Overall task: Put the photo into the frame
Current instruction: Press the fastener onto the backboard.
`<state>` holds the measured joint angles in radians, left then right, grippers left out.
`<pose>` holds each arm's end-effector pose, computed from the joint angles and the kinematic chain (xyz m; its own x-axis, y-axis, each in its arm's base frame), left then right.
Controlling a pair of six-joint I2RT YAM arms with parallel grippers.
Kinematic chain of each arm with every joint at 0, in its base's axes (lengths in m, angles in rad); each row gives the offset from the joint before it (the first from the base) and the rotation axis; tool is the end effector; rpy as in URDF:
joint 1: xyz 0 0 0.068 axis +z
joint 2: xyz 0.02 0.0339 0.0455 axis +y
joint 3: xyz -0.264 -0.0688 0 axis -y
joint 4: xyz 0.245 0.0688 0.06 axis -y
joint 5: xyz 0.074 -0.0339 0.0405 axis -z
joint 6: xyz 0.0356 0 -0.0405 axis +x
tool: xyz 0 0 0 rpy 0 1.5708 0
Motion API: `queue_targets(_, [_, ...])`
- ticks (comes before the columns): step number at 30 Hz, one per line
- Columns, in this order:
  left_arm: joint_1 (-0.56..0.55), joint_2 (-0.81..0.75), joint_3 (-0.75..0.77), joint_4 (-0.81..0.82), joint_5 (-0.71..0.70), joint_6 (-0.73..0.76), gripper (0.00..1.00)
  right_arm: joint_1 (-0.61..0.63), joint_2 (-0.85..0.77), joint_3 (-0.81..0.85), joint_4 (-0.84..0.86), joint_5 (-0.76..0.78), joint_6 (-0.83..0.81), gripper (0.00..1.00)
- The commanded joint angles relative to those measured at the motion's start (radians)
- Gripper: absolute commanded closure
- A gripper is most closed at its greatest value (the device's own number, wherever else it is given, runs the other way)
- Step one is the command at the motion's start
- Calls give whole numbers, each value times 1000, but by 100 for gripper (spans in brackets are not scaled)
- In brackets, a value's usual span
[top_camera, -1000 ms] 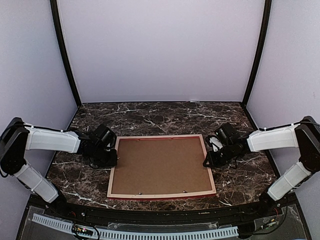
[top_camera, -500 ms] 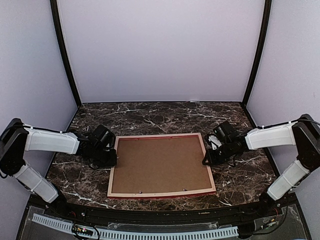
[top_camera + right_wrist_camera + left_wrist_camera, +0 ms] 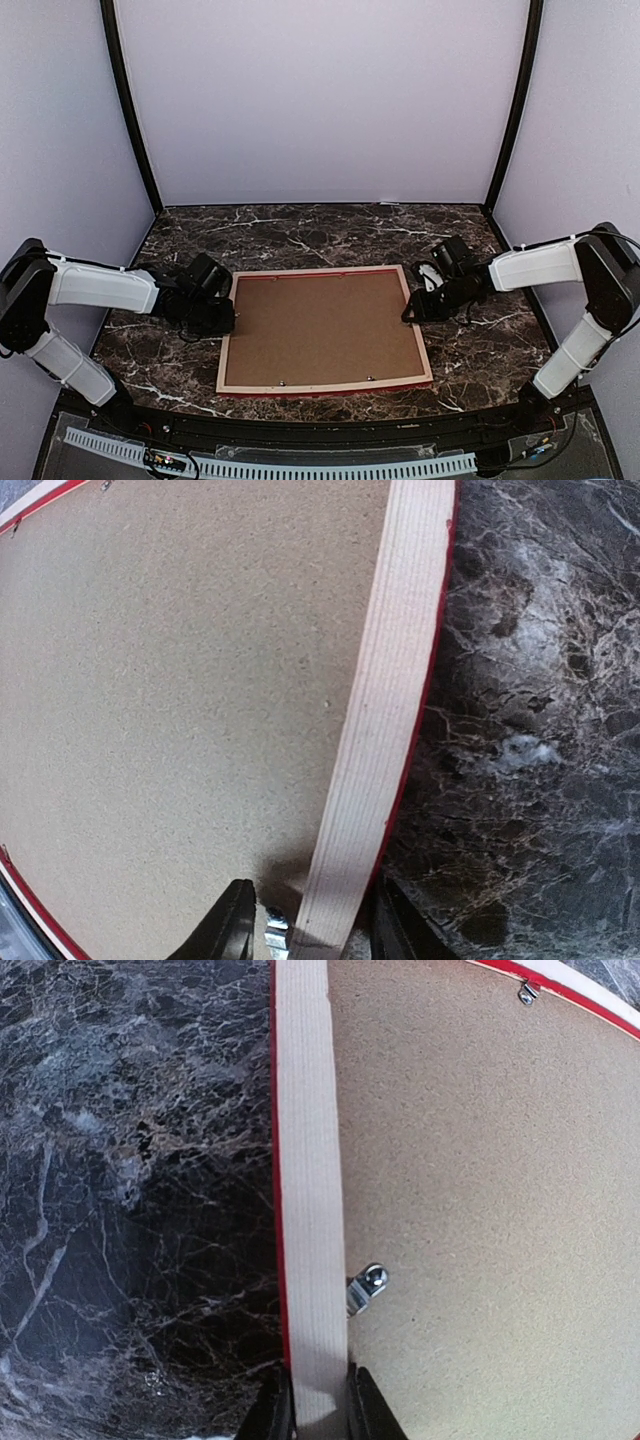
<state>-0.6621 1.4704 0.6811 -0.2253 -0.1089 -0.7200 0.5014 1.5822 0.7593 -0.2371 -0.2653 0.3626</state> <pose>0.2125 -0.1608 0.1516 -0.8767 -0.1477 -0.4578 -0.0162 0.9602 -0.2787 0.2468 0.1459 0.1442 -0.9196 -0.1137 -0.3759 -0.2674 0.8823 0.3873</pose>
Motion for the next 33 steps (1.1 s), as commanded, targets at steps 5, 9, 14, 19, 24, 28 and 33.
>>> queue_targets(5, [-19,22,-46,-24,36,-23,84,-14,-16,41,-107,64,9,60])
queue_targets(9, [-20,12,-57,-14,29,-40,85,-12,-19,43,-140,77,12,59])
queue_targets(14, [-21,11,-59,-14,26,-39,85,-13,-22,43,-169,94,7,58])
queue_targets(19, [-21,13,-53,-17,20,-36,85,-9,-7,69,-230,124,-16,58])
queue_targets(24, [-22,17,-47,-21,20,-36,85,12,33,88,-262,123,-40,58])
queue_targets(28, [-23,21,-44,-23,19,-36,85,12,24,77,-238,82,-40,57])
queue_targets(33, [-23,23,-47,-23,19,-35,85,11,15,65,-188,-5,-32,54])
